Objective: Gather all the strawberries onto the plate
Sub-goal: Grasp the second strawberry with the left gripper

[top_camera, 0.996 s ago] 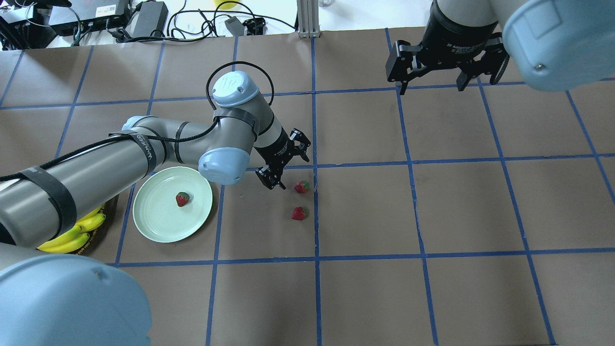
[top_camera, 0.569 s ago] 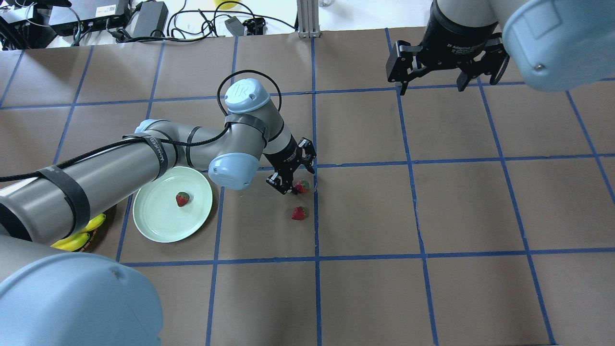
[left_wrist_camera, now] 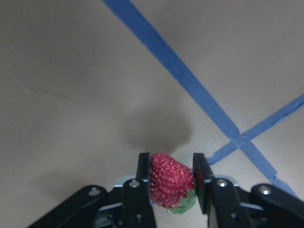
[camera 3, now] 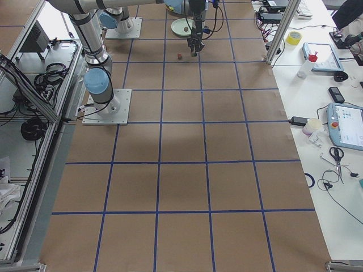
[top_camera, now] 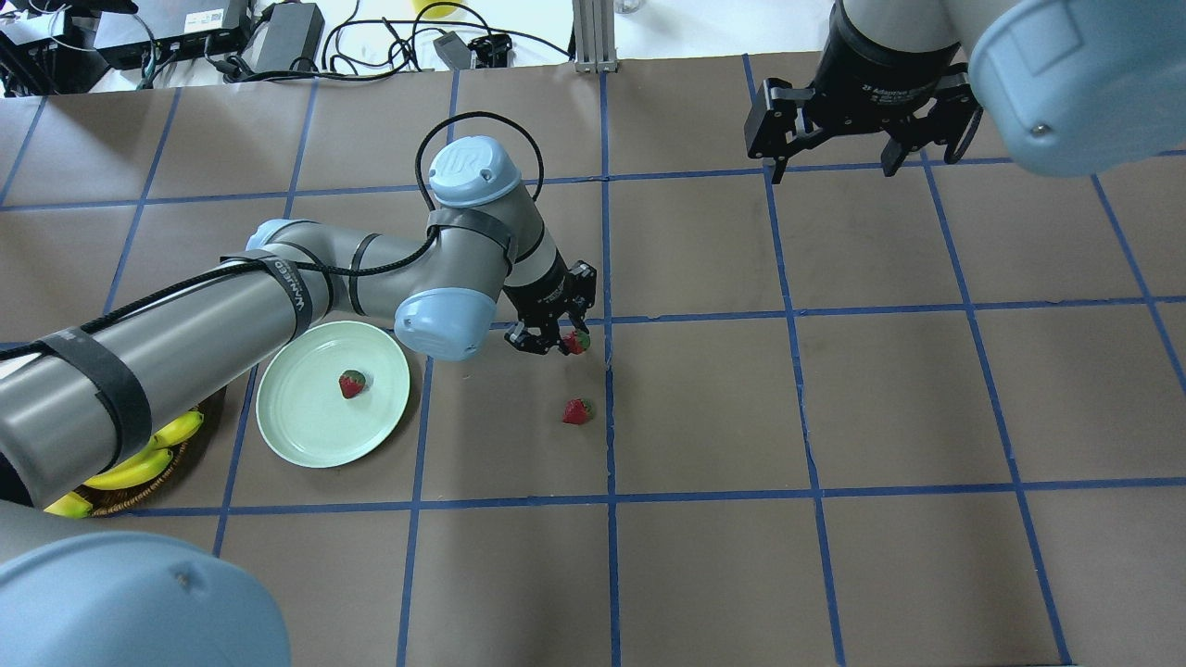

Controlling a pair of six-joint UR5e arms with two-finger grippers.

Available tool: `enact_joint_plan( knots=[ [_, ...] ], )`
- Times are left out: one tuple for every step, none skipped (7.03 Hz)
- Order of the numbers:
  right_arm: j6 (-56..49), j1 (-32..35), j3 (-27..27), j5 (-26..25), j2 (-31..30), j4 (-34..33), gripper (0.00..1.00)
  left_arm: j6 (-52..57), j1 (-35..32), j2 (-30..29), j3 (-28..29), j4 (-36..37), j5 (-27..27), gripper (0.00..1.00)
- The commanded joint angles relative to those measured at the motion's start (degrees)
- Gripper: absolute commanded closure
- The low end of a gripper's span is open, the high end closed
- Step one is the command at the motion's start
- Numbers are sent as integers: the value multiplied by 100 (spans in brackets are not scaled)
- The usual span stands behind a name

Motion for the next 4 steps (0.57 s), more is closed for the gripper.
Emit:
enact_joint_plan(
  knots=[
    [-3,-9,0,-2,0,-3,0,1460,317,426,24,-1063,1254,100],
    [-3,0,0,-2,0,-3,0,1633,650,619,-11,-1427,1285,100],
    [-3,0,0,-2,0,-3,0,2157,967,813,-29,-1700,1494,100],
    [-3,0,0,-2,0,-3,0,3119,1214,945,-125,-2025,1906,100]
  ],
)
